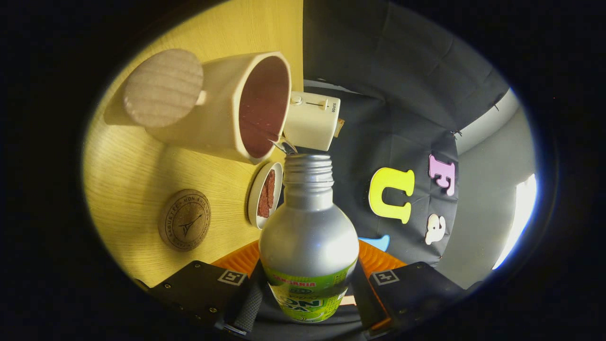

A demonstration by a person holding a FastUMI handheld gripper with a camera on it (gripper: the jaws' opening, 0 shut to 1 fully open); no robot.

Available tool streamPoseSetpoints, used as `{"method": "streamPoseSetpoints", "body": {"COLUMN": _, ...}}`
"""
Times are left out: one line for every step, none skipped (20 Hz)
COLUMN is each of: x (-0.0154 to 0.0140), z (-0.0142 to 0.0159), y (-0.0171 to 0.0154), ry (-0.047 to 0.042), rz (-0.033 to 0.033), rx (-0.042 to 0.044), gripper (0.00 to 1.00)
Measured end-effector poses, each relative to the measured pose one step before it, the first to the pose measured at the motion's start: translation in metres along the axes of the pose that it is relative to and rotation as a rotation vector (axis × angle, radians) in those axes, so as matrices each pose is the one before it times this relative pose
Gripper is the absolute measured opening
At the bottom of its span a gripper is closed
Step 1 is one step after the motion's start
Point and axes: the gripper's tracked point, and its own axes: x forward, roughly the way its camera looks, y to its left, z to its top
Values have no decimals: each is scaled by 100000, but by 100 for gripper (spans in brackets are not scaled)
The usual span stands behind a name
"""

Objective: Take the bottle from table, then pour the juice into the cup, finally place the bottle on the coaster

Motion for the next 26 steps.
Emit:
{"method": "streamPoseSetpoints", "body": {"x": 78, "z": 3, "y": -236, "ry": -436, "rz": -448, "rx": -1014, "gripper": 81}}
{"method": "streamPoseSetpoints", "body": {"x": -17, "z": 22, "y": -210, "ry": -326, "rz": -483, "rx": -699, "gripper": 81}}
{"method": "streamPoseSetpoints", "body": {"x": 83, "z": 14, "y": -65, "ry": -152, "rz": -259, "rx": -441, "gripper": 81}}
{"method": "streamPoseSetpoints", "body": {"x": 0, "z": -26, "y": -74, "ry": -173, "rz": -242, "rx": -568, "gripper": 81}}
{"method": "streamPoseSetpoints", "body": {"x": 23, "z": -49, "y": -112, "ry": -90, "rz": -178, "rx": -840, "gripper": 81}}
{"method": "streamPoseSetpoints", "body": {"x": 4, "z": -16, "y": -185, "ry": 19, "rz": -269, "rx": -447, "gripper": 81}}
{"method": "streamPoseSetpoints", "body": {"x": -95, "z": 14, "y": 92, "ry": -376, "rz": 2, "rx": -135, "gripper": 81}}
{"method": "streamPoseSetpoints", "body": {"x": -95, "z": 29, "y": -11, "ry": -301, "rz": -182, "rx": -308, "gripper": 81}}
{"method": "streamPoseSetpoints", "body": {"x": 86, "z": 54, "y": -178, "ry": -277, "rz": -351, "rx": -343, "gripper": 81}}
{"method": "streamPoseSetpoints", "body": {"x": -67, "z": 4, "y": -100, "ry": -131, "rz": -131, "rx": -305, "gripper": 81}}
{"method": "streamPoseSetpoints", "body": {"x": -2, "z": 12, "y": -35, "ry": 26, "rz": -113, "rx": -169, "gripper": 81}}
{"method": "streamPoseSetpoints", "body": {"x": 22, "z": 21, "y": -111, "ry": -129, "rz": -6, "rx": -113, "gripper": 81}}
{"method": "streamPoseSetpoints", "body": {"x": -23, "z": -38, "y": 2, "ry": -51, "rz": -181, "rx": -206, "gripper": 81}}
{"method": "streamPoseSetpoints", "body": {"x": -32, "z": 12, "y": -134, "ry": -119, "rz": -263, "rx": -445, "gripper": 81}}
{"method": "streamPoseSetpoints", "body": {"x": -34, "z": -50, "y": -111, "ry": 42, "rz": -389, "rx": -631, "gripper": 81}}
{"method": "streamPoseSetpoints", "body": {"x": -53, "z": -75, "y": -117, "ry": -14, "rz": -427, "rx": -739, "gripper": 81}}
{"method": "streamPoseSetpoints", "body": {"x": 63, "z": -34, "y": -168, "ry": -79, "rz": -401, "rx": -668, "gripper": 81}}
{"method": "streamPoseSetpoints", "body": {"x": 20, "z": -70, "y": -182, "ry": 56, "rz": -392, "rx": -481, "gripper": 81}}
{"method": "streamPoseSetpoints", "body": {"x": -23, "z": -27, "y": -33, "ry": -93, "rz": -81, "rx": -174, "gripper": 81}}
{"method": "streamPoseSetpoints", "body": {"x": 36, "z": 12, "y": -17, "ry": -19, "rz": 46, "rx": -261, "gripper": 81}}
{"method": "streamPoseSetpoints", "body": {"x": -32, "z": -23, "y": -116, "ry": 74, "rz": -114, "rx": -426, "gripper": 81}}
{"method": "streamPoseSetpoints", "body": {"x": -15, "z": 3, "y": -121, "ry": -222, "rz": -260, "rx": -564, "gripper": 81}}
{"method": "streamPoseSetpoints", "body": {"x": -39, "z": -69, "y": -222, "ry": 52, "rz": -498, "rx": -841, "gripper": 81}}
{"method": "streamPoseSetpoints", "body": {"x": -84, "z": -44, "y": -187, "ry": -224, "rz": -630, "rx": -823, "gripper": 81}}
{"method": "streamPoseSetpoints", "body": {"x": 54, "z": -4, "y": -183, "ry": -46, "rz": -396, "rx": -784, "gripper": 81}}
{"method": "streamPoseSetpoints", "body": {"x": 64, "z": -17, "y": -74, "ry": 54, "rz": -92, "rx": -612, "gripper": 81}}
